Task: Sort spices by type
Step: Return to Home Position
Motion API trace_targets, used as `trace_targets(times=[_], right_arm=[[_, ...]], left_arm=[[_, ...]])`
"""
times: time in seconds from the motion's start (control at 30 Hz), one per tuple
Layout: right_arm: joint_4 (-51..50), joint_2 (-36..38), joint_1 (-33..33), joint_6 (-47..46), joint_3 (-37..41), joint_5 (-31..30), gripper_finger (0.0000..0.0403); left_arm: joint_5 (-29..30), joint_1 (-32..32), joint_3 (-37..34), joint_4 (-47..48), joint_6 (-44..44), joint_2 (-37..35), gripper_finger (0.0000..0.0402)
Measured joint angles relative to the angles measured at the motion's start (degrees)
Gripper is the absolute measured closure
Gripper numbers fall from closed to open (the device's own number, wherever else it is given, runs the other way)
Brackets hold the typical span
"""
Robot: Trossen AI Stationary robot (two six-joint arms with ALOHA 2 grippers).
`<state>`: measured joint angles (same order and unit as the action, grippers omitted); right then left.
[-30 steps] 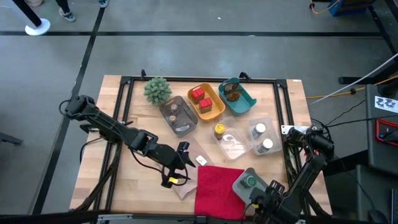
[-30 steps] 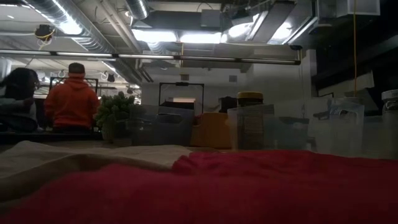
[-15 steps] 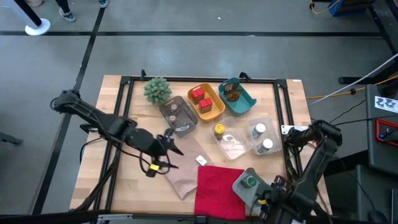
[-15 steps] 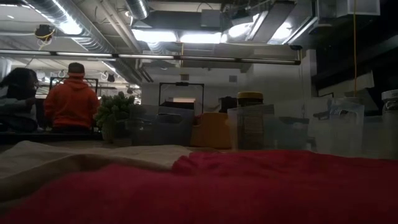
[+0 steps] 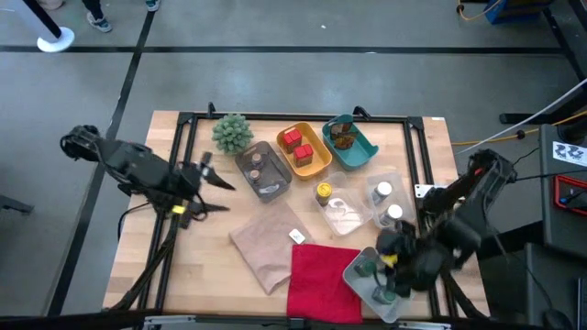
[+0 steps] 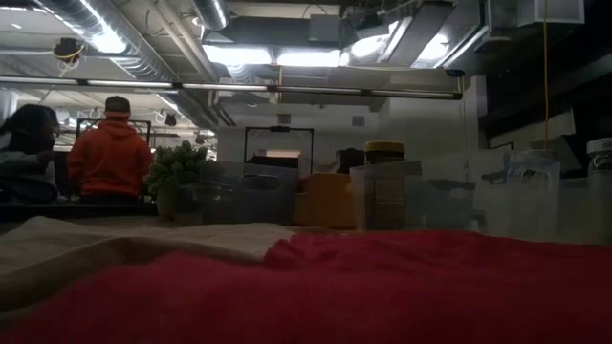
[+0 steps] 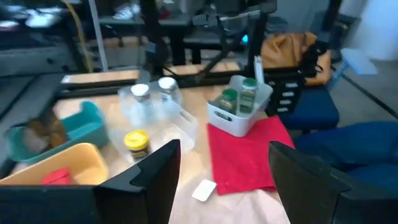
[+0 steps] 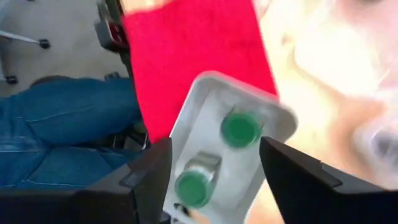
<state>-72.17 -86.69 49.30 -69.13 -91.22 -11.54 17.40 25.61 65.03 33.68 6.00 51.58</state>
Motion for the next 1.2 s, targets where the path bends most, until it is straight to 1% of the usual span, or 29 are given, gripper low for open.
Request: trace_targets(times=[0.2, 0.3, 0.4, 0.53, 0.67, 0.8, 0.87, 0.93, 1.0, 1.1, 1.2], right_arm=[[0.01, 7.07, -9.57, 14.90, 0.00, -0.05, 0.0160], [0.01, 10.11, -14.36, 20.00, 0.00, -0.12, 0.0160], [0.02, 12.65, -18.65, 24.00, 0.00, -1.23, 0.0160], [0.07, 15.51, -23.75, 32.55, 0.00, -4.49, 0.0160], [0.08, 19.21, -28.37, 38.66, 0.00, -5.84, 0.0160], [0.25, 23.97, -32.74, 43.68, 0.00, -5.84, 0.0160], [0.99, 26.52, -35.05, 46.73, 0.00, -5.58, 0.0160], [3.59, 29.11, -37.36, 49.58, 0.47, -3.77, 0.0160], [7.78, 31.81, -39.45, 53.94, 2.81, -0.38, 0.0160], [18.64, 35.39, -42.25, 62.32, 9.13, 7.29, 0.0160], [28.13, 38.59, -45.61, 67.40, 16.98, 15.89, 0.0160]], left_arm=[[6.98, -0.04, -2.82, 5.96, -0.04, -9.41, 0.0176], [10.46, -0.04, -3.96, 7.76, -0.02, -13.77, 0.0176], [10.92, -0.04, -4.90, 9.99, -0.02, -17.49, 0.0176], [10.90, -0.04, -5.01, 15.34, 0.64, -20.87, 0.0176], [10.95, -0.04, -5.02, 18.25, 3.60, -22.53, 0.0176], [11.00, -0.04, -6.04, 19.98, 3.20, -22.93, 0.0176], [10.99, -0.04, -7.91, 19.93, 0.68, -23.27, 0.0176], [11.40, -0.09, -10.88, 17.22, -0.73, -24.25, 0.0176], [11.70, -0.11, -14.40, 13.79, -1.96, -25.79, 0.0176], [11.72, -0.13, -19.03, 10.24, -1.71, -29.70, 0.0176], [11.96, -0.13, -22.84, 8.03, 0.76, -35.58, 0.0176]])
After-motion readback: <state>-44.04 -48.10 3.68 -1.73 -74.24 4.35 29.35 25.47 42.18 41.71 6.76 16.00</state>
